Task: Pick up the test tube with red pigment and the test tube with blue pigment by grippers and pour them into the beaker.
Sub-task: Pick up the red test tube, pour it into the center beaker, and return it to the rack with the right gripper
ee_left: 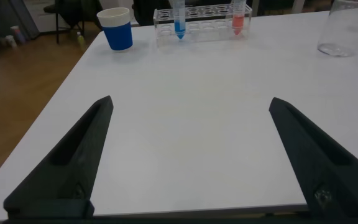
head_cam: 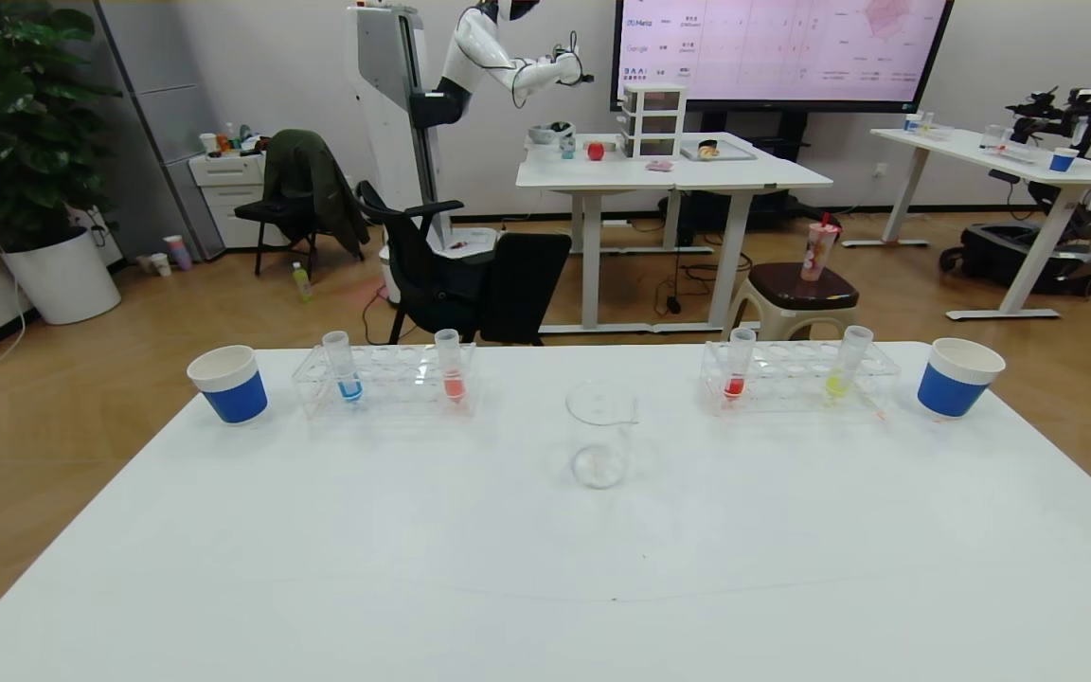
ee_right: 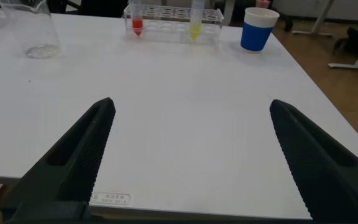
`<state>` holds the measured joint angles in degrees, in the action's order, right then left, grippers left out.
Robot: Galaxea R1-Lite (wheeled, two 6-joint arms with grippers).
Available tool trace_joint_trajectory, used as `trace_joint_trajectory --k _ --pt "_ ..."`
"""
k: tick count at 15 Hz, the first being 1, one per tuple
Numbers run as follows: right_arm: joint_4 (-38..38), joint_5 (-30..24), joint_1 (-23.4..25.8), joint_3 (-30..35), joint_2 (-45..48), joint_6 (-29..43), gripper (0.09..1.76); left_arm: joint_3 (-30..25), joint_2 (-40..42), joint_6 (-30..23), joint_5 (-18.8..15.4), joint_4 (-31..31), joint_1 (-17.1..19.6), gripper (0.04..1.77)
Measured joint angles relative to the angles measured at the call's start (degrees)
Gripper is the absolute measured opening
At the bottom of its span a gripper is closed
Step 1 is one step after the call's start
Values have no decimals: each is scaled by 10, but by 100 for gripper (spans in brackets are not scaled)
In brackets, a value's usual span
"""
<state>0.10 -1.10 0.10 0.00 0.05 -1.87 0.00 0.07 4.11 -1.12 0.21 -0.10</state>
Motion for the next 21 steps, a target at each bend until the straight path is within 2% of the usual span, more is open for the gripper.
trace_joint_trajectory --k 18,21 --pt "-6 0 0 0 0 4 174 0 0 0 0 0 0 175" --pt "-15 0 1 -25 -3 3 174 0 0 0 0 0 0 175"
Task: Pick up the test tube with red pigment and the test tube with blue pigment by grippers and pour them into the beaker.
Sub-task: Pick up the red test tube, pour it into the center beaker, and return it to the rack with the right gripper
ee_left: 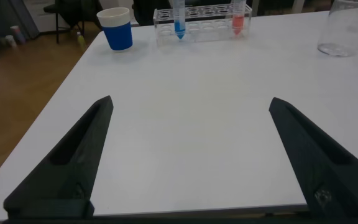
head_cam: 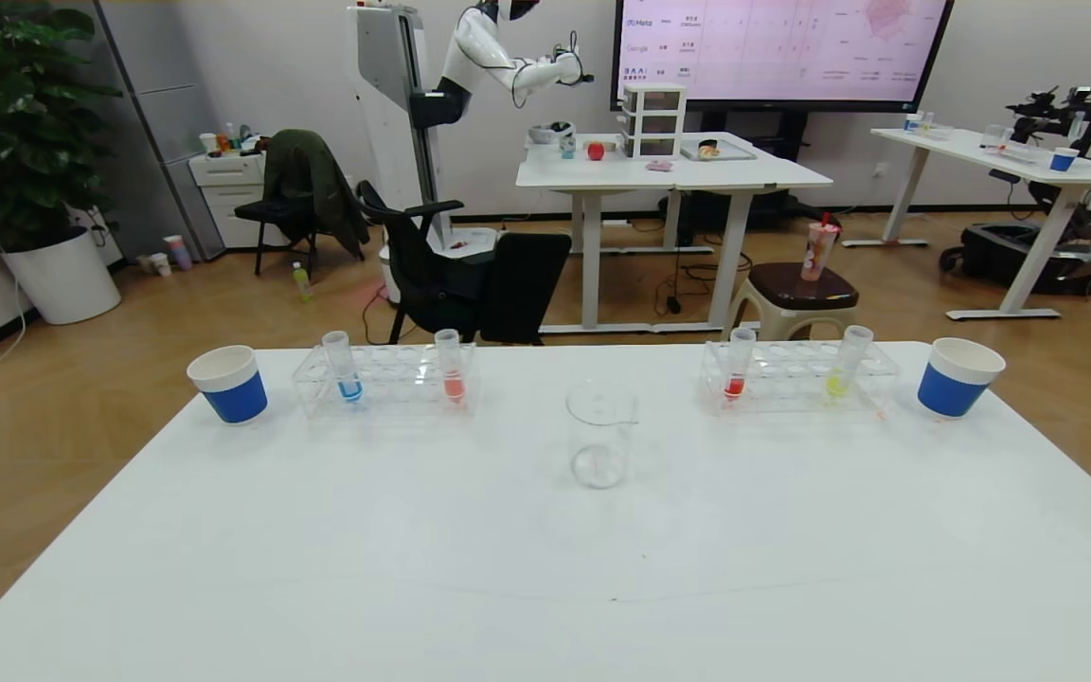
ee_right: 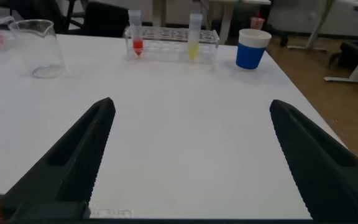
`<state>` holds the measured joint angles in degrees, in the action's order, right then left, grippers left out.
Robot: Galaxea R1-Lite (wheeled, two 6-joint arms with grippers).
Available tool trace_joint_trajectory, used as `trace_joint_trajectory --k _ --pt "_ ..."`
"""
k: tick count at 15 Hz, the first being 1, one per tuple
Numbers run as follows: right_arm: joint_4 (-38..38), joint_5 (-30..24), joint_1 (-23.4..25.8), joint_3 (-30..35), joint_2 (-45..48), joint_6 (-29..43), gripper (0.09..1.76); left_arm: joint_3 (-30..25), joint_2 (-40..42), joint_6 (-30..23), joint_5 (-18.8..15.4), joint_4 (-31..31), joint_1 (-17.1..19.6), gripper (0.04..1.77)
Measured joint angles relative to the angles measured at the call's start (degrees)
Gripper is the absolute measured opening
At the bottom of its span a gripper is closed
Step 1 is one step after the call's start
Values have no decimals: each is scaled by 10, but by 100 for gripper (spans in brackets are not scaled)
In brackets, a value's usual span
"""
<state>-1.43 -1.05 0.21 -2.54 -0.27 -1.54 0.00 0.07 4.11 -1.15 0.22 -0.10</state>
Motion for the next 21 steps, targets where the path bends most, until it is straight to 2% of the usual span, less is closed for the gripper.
trace_joint_trajectory --k 3,6,9,14,18,21 --pt "-10 -2 1 -61 -64 0 174 0 0 0 0 0 0 175" --pt "-73 -5 -1 -133 -196 1 174 0 0 0 0 0 0 175" --pt "-193 -8 -16 -179 -364 1 174 0 0 0 0 0 0 175" --pt "-387 -1 -79 -227 -639 1 174 0 0 0 0 0 0 175" --pt "-527 39 -132 -268 -832 12 174 0 0 0 0 0 0 175" --pt "-603 81 -162 -295 -960 28 174 0 0 0 0 0 0 175"
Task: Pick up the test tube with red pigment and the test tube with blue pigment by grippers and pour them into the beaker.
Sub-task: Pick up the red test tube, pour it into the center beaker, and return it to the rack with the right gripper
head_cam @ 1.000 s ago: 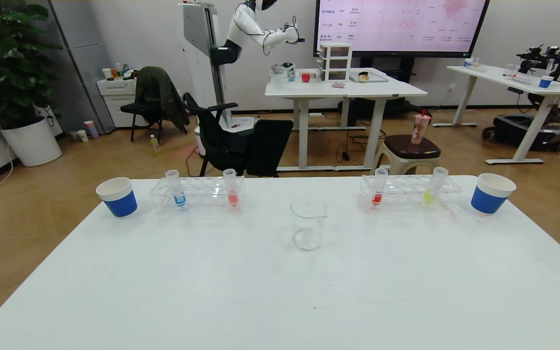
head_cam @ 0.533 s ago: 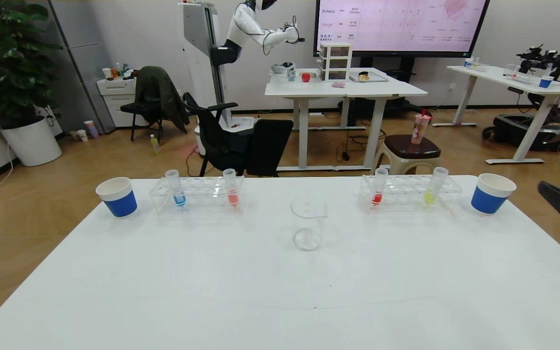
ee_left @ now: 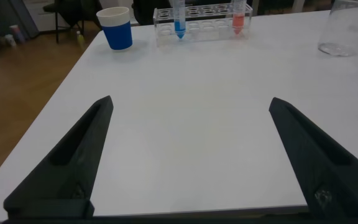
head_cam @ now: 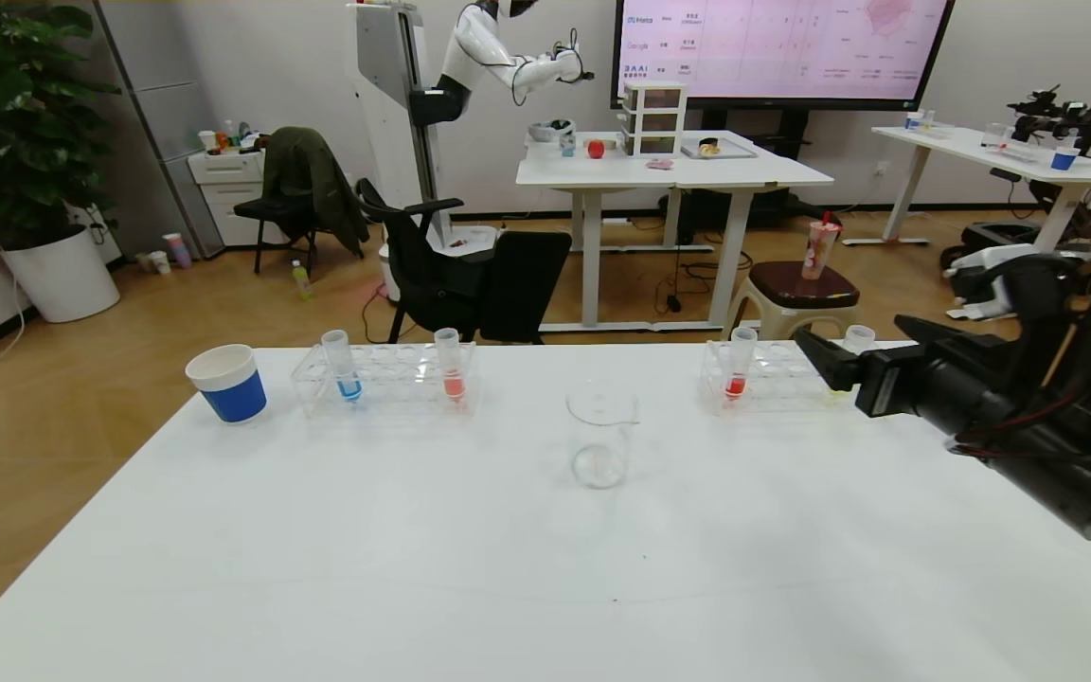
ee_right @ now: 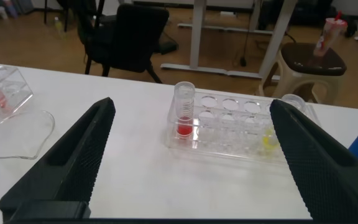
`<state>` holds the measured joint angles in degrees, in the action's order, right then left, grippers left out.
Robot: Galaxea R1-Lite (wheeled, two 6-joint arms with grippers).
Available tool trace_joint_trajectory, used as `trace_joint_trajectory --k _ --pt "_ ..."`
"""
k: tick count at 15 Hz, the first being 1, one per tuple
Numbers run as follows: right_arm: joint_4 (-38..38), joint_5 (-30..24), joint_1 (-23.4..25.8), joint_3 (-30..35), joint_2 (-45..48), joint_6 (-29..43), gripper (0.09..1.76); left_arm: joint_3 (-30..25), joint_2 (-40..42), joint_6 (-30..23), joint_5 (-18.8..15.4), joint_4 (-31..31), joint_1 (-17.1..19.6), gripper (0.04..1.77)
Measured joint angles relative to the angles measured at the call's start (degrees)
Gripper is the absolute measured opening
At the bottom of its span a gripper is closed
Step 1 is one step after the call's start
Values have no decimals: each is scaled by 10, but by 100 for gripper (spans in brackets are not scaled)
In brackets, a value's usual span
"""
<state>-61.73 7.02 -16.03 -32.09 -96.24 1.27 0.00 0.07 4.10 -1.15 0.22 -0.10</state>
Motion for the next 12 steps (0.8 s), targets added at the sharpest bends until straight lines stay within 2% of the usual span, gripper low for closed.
trace_joint_trajectory --k 5,12 --pt "-137 22 -14 -34 -167 3 174 0 0 0 0 0 0 175" --pt "-155 23 6 -147 -298 3 174 0 0 0 0 0 0 175"
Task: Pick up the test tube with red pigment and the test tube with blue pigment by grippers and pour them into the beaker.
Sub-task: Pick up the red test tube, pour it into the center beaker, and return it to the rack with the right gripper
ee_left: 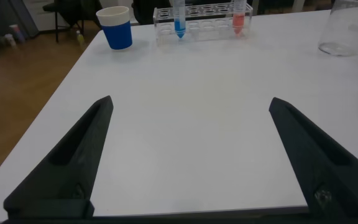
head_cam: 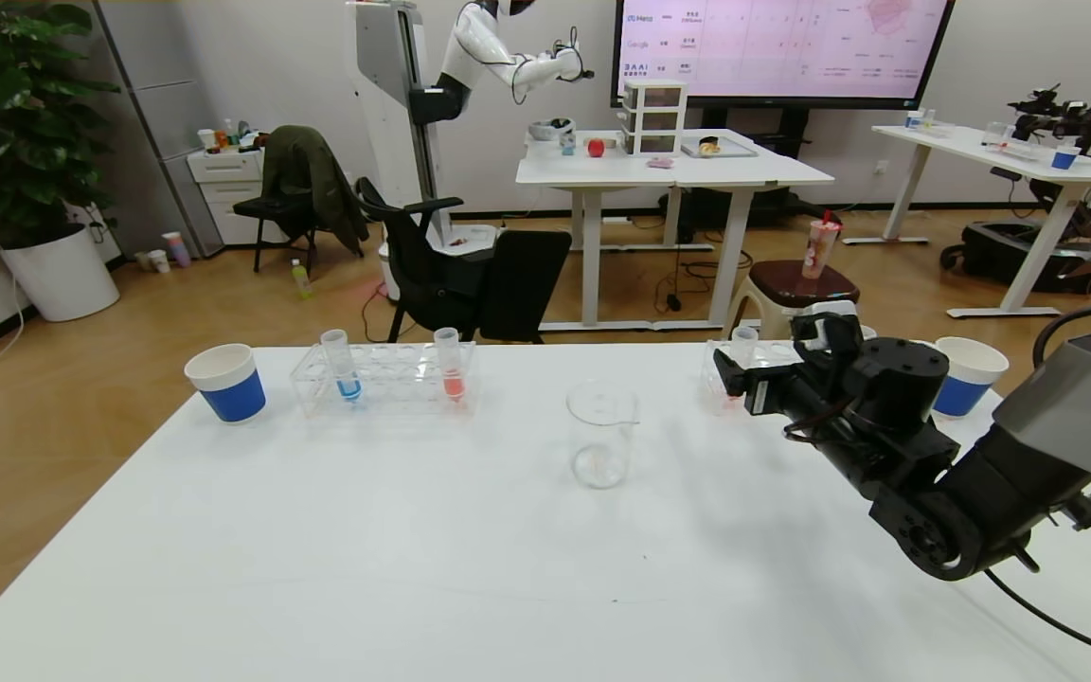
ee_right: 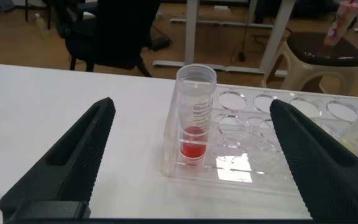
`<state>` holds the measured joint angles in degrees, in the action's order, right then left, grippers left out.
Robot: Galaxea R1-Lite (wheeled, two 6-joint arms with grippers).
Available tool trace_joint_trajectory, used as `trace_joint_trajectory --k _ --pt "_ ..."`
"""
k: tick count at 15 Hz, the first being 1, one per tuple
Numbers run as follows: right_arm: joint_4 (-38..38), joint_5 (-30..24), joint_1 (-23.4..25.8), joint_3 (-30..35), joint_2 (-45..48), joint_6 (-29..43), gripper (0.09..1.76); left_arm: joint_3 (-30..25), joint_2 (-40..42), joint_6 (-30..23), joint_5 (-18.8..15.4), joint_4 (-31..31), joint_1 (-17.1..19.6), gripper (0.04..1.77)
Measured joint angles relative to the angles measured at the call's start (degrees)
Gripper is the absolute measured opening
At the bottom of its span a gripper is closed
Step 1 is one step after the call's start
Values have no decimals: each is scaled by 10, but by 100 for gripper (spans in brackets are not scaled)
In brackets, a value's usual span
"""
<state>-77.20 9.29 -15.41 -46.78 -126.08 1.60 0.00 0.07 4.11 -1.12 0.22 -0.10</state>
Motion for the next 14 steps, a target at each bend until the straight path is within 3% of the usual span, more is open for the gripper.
trace_joint_trajectory --k 5,14 --pt "5 -6 23 -101 -70 -1 174 0 0 0 0 0 0 175" --pt "-3 -22 17 -108 -90 -1 169 0 0 0 0 0 0 175"
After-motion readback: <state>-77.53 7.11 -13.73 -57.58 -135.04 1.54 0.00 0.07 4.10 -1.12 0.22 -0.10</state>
